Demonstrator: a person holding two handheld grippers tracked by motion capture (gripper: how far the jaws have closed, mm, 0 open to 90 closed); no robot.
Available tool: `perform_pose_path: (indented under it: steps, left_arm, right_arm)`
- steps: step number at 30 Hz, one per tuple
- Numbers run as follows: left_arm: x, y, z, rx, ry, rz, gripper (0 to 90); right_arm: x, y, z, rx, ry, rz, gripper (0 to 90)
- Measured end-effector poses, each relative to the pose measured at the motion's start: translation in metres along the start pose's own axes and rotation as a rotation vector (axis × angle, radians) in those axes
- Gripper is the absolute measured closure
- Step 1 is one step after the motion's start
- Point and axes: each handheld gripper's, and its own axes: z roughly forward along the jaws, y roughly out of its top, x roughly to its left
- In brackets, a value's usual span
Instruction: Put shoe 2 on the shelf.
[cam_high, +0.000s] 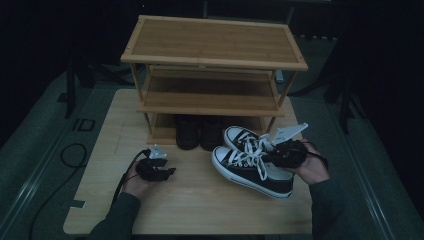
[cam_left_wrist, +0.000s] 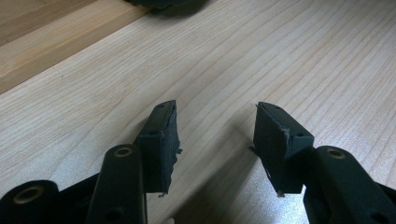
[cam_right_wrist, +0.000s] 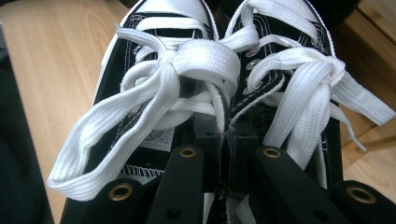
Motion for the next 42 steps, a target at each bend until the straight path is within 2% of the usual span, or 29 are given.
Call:
perform_pose_path:
  steps: [9,20,31,42]
  left_arm:
    - [0.001,0.000,0.000,-0.001,-0.004,-0.004,50.4]
    - [0.001,0.000,0.000,-0.002,-0.007,-0.005,50.4]
    - [0.001,0.000,0.000,-0.004,-0.010,-0.007,50.4]
    - [0.002,0.000,0.000,-0.005,-0.007,-0.005,50.4]
  right_arm:
    - [0.001,0.013,-0.012,-0.018,0.042,-0.058,85.7]
    - [0.000,0.020,-0.017,-0.040,0.100,-0.113,85.6]
    - [-0.001,0.032,-0.018,-0.044,0.111,-0.145,85.4]
    - [0.002,0.045,-0.025,-0.082,0.145,-0.179,85.4]
